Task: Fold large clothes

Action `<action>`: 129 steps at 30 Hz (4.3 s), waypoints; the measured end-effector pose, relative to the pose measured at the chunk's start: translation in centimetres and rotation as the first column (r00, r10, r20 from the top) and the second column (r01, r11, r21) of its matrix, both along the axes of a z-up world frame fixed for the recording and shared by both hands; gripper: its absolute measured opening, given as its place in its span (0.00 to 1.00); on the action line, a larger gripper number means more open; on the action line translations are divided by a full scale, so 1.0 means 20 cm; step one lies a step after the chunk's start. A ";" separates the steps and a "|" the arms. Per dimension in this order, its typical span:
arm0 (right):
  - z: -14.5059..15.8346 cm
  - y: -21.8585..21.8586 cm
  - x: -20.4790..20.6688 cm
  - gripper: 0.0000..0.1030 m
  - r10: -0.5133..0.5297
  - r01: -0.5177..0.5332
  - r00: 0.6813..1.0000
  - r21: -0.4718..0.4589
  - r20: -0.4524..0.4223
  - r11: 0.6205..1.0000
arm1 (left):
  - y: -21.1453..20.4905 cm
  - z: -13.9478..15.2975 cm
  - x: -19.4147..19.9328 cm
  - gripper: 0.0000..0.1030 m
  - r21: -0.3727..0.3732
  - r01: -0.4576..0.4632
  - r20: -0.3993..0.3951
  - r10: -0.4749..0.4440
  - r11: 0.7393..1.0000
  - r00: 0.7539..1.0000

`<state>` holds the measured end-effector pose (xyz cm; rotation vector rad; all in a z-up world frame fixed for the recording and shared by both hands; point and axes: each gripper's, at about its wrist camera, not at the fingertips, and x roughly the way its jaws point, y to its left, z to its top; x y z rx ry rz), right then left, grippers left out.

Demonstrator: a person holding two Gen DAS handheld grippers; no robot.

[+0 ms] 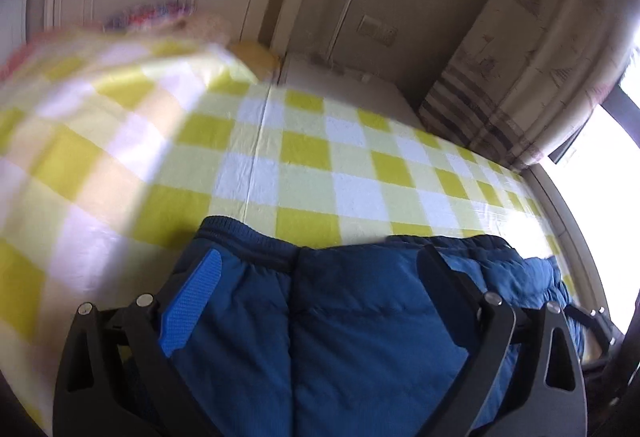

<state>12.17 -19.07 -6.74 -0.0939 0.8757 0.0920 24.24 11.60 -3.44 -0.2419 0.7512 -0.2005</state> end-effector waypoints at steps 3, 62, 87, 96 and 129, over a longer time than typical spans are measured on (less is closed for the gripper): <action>-0.01 -0.12 -0.07 0.87 -0.051 0.051 0.999 0.012 0.006 0.999 | -0.18 0.08 -0.19 0.98 0.095 0.124 0.070 -0.131 0.988 0.989; -0.04 -0.15 -0.38 0.95 -0.078 0.077 0.989 0.011 0.123 0.997 | -0.09 -0.14 -0.63 0.98 0.310 -0.065 0.052 0.052 0.949 0.997; -0.21 -0.31 -0.72 0.95 0.100 -0.120 0.984 0.129 0.150 0.984 | 0.07 -0.27 -0.91 0.98 0.271 -0.013 0.068 -0.006 0.963 0.998; -0.06 -0.12 -0.82 0.95 0.092 -0.091 0.974 -0.012 0.207 0.996 | 0.05 -0.28 -0.92 0.98 0.318 -0.037 0.061 0.018 0.947 0.998; 0.12 -0.72 -0.44 0.95 -0.162 0.125 0.981 0.294 0.103 0.947 | -0.16 -0.19 -0.10 0.98 0.238 0.099 -0.130 -0.069 0.966 0.989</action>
